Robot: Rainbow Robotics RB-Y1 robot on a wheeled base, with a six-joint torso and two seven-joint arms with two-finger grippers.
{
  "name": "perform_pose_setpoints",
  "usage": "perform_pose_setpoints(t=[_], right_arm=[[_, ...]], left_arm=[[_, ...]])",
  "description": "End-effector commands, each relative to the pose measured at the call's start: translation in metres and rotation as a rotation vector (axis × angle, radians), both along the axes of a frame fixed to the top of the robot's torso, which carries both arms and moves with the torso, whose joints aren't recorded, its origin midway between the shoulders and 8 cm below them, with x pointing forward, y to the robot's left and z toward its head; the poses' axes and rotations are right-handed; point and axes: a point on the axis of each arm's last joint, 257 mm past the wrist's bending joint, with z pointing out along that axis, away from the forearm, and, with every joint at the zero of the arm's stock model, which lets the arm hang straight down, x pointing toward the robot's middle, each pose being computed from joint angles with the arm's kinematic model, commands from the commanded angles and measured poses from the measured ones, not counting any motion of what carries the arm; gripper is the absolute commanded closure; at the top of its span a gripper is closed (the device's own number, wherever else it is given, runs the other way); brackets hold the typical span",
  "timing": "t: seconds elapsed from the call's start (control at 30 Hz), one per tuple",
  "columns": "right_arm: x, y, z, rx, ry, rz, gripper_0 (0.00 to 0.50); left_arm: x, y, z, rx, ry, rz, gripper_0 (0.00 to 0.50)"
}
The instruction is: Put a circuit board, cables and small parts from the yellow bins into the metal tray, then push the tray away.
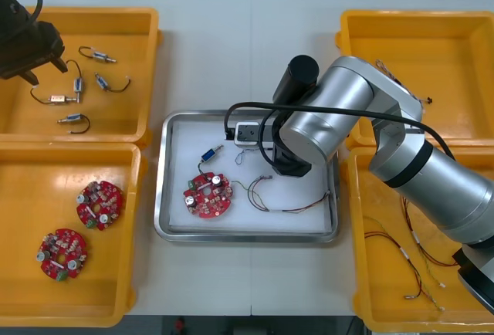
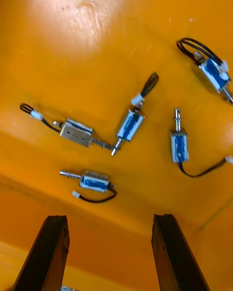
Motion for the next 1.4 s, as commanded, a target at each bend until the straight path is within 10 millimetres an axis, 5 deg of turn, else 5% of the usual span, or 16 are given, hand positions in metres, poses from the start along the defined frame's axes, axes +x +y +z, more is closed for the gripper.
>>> perform_pose_setpoints(t=[0.03,0.2,0.47,0.9,1.4], right_arm=[[-0.002,0.011,0.035,0.019,-0.031,0.028,0.0],[-0.012,-0.002,0.054,0.039,0.013,-0.022,0.0],[-0.023,-0.05,0.086,0.077,0.055,-0.182,0.0],[0.0,-0.101,0.144,0.36,-0.058,-0.558,0.0],[-0.003,-0.196,0.141,0.538,-0.115,-1.0,0.0]], left_arm=[[0.02,0.027,0.031,-0.04,-0.102,0.161,0.0],[0.028,0.043,0.01,-0.053,-0.113,0.213,0.0],[0.034,0.062,-0.014,-0.06,-0.125,0.281,0.0],[0.036,0.068,-0.038,-0.058,-0.119,0.327,0.0],[0.042,0.056,-0.062,-0.07,-0.125,0.327,0.0]])
